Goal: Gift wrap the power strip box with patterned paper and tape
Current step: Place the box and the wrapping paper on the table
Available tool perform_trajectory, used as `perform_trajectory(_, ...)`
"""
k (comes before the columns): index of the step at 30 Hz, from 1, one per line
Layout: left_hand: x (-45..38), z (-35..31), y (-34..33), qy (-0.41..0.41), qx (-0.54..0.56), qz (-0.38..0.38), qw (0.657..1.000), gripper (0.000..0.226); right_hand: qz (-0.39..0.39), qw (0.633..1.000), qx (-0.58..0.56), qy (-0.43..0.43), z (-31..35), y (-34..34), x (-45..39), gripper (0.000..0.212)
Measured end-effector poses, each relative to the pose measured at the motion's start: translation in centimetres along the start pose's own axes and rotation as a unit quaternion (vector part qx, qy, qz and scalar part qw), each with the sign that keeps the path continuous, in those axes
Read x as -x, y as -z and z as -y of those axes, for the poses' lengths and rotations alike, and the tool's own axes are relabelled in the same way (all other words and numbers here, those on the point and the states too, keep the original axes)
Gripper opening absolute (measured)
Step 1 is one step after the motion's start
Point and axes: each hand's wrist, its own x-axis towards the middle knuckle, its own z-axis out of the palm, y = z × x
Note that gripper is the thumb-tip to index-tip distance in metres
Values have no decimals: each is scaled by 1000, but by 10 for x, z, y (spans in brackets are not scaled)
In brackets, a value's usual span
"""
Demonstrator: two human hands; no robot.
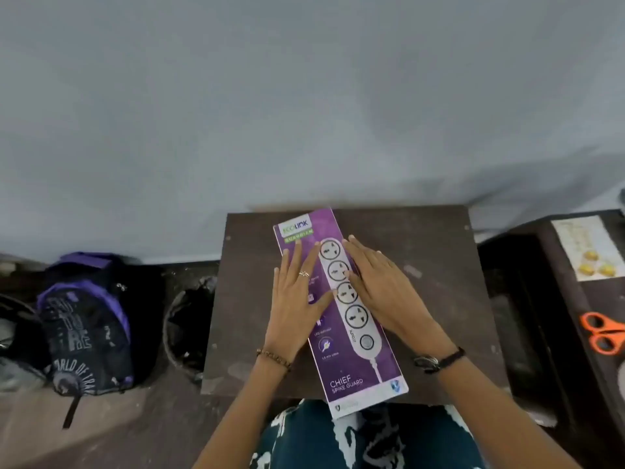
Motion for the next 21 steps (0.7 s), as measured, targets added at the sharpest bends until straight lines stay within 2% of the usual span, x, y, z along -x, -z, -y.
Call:
perform_trajectory(3,4,3,-15,-18,12,-24,999,69,-31,999,-37,-8,-11,-12,8,51)
perform_trajectory(7,16,3,-25,-20,132,-95,986,63,-78,993,-92,6,-11,-21,13,52)
perform_trajectory(12,51,10,-19,-2,262,-116,958,58,-121,974,-178,-65,8,-28,47,61)
perform_trajectory(14,66,16,-16,12,296,-119,948,55,-153,970,-165,-94,19,-31,66,65)
perform_trajectory(17,87,17,-12,63,354,-85,929,53,-220,959,-79,-161,41,-38,94,81)
perform_trajectory(19,98,12,-14,59,404,-44,912,45,-197,953,-35,-229,59,-42,106,100)
perform_trajectory(21,107,7,-18,64,409,-10,910,45,-122,952,-21,-280,72,-49,113,116)
